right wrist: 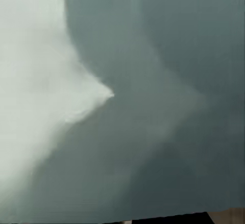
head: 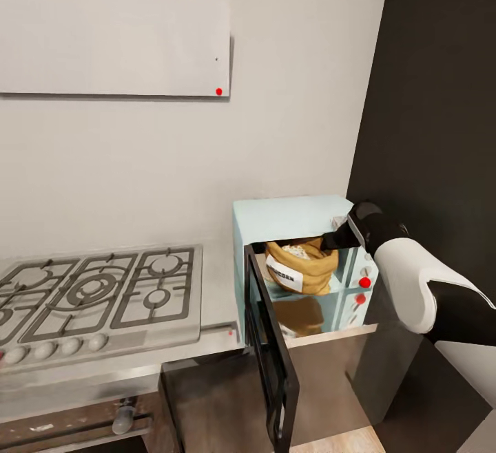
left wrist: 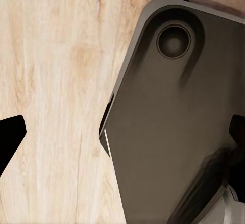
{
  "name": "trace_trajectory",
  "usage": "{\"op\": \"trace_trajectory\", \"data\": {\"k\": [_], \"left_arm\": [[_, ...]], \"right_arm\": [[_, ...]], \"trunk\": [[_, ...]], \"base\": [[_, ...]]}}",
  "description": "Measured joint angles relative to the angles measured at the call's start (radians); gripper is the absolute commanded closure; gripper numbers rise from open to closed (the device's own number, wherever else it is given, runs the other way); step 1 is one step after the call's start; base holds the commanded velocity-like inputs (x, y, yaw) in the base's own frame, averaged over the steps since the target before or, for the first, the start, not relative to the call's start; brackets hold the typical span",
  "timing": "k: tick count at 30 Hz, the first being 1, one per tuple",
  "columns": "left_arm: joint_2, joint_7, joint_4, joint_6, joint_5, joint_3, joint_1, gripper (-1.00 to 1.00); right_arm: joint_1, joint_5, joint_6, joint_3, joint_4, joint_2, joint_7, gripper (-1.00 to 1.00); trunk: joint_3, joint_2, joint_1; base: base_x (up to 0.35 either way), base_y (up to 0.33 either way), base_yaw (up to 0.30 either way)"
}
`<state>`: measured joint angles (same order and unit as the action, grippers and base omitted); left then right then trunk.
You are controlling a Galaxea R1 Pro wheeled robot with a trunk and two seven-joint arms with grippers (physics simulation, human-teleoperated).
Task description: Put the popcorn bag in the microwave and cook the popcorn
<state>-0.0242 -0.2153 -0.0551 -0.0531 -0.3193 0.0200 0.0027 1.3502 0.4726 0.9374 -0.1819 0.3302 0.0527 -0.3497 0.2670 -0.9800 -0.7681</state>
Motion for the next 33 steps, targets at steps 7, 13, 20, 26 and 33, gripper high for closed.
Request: {"op": "trace_trajectory", "data": {"k": [7,13,20,26,33], "left_arm": [[0.0,0.0,0.0,0.0,0.0,0.0,0.0,-1.0],[0.0,0.0,0.0,0.0,0.0,0.0,0.0,-1.0],[0.0,0.0,0.0,0.0,0.0,0.0,0.0,-1.0],[-0.001,0.0,0.0,0.0,0.0,0.001,0.0,-1.0],[-0.002,0.0,0.0,0.0,0.0,0.001,0.0,-1.0]], "right_arm": [[0.001,-0.005,-0.011,-0.011,-0.015,-0.001,0.015,-1.0],[0.001,-0.008,-0.009,-0.012,-0.017,-0.001,0.013,-1.0],[0.0,-0.028,0.012,-0.017,-0.003,0.008,-0.001,-1.0],[0.001,-0.004,0.009,-0.014,0.004,0.012,-0.004,-1.0],[0.001,-0.002,0.009,-0.089,0.181,0.015,-0.124,-1.0]], "trunk": [[0.0,0.0,0.0],[0.0,0.0,0.0],[0.0,0.0,0.0],[0.0,0.0,-0.001],[0.0,0.0,0.0]], "base": [[0.0,0.0,0.0],[0.0,0.0,0.0],[-0.016,0.0,0.0],[-0.309,0.0,0.0],[-0.344,0.0,0.0]]}}
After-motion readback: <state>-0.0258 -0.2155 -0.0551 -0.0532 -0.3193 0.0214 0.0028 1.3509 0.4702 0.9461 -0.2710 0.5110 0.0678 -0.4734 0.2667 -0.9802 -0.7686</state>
